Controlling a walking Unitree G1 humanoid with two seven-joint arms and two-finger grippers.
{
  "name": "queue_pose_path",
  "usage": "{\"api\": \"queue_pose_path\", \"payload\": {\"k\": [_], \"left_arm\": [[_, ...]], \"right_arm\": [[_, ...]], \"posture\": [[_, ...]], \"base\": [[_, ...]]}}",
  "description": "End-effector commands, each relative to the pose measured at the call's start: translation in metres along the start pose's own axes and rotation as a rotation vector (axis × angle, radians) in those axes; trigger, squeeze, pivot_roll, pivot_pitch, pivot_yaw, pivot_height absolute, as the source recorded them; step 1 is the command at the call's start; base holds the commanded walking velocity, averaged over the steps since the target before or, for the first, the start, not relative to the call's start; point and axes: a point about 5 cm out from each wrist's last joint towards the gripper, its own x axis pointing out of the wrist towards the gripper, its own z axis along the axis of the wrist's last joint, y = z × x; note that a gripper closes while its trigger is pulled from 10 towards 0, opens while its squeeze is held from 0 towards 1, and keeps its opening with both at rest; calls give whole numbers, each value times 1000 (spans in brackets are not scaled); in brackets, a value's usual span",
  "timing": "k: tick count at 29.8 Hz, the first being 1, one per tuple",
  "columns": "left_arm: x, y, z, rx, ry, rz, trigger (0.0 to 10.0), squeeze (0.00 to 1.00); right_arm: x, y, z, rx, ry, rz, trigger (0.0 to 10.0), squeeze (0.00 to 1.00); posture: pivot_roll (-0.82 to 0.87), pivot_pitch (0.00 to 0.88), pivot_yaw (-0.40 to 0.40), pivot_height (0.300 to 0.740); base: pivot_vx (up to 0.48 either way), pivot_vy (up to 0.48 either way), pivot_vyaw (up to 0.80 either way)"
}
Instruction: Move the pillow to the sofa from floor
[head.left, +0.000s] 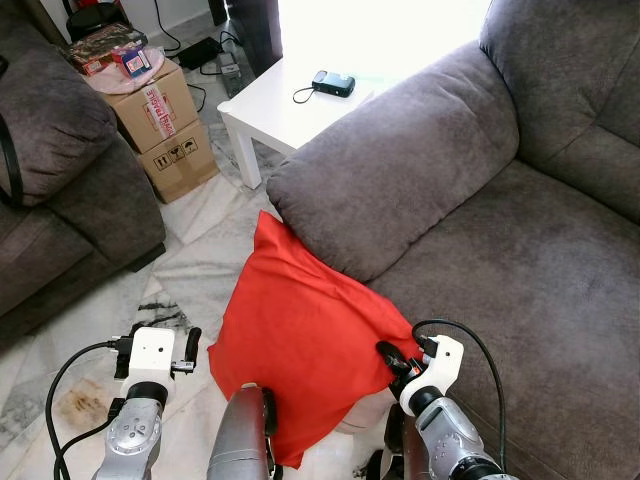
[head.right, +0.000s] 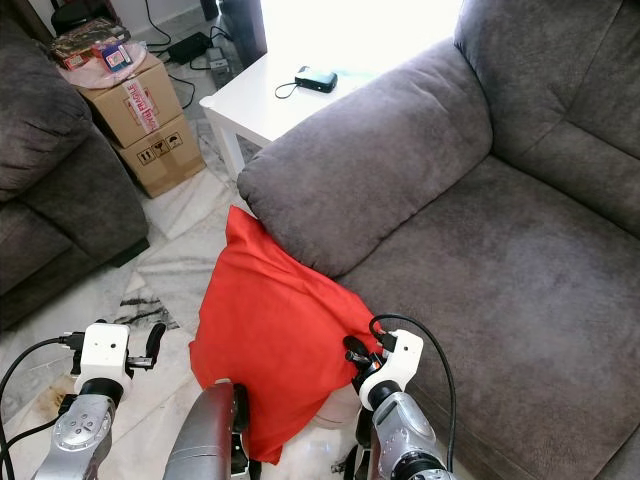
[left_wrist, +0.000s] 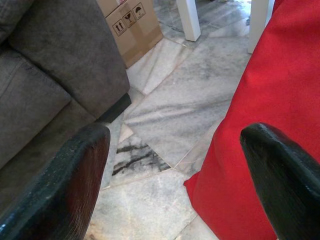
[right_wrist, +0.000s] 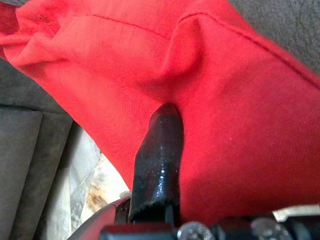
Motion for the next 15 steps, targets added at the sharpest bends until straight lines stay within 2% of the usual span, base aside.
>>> {"api": "queue_pose_path", "payload": {"k": [1,15], "left_arm": [[-6,-1,-11,4,52,-8,10000,0],[-6,-1,-11,-11,55,3,10000,0]], "right_arm": [[-5,-4,-9,4,27,-9,0,0],[-3,1,-1,-28,-35,23,0,0]], "posture": [[212,243,27,616],[205,227,21,616]], "base": [[0,0,0],[0,0,0]]}}
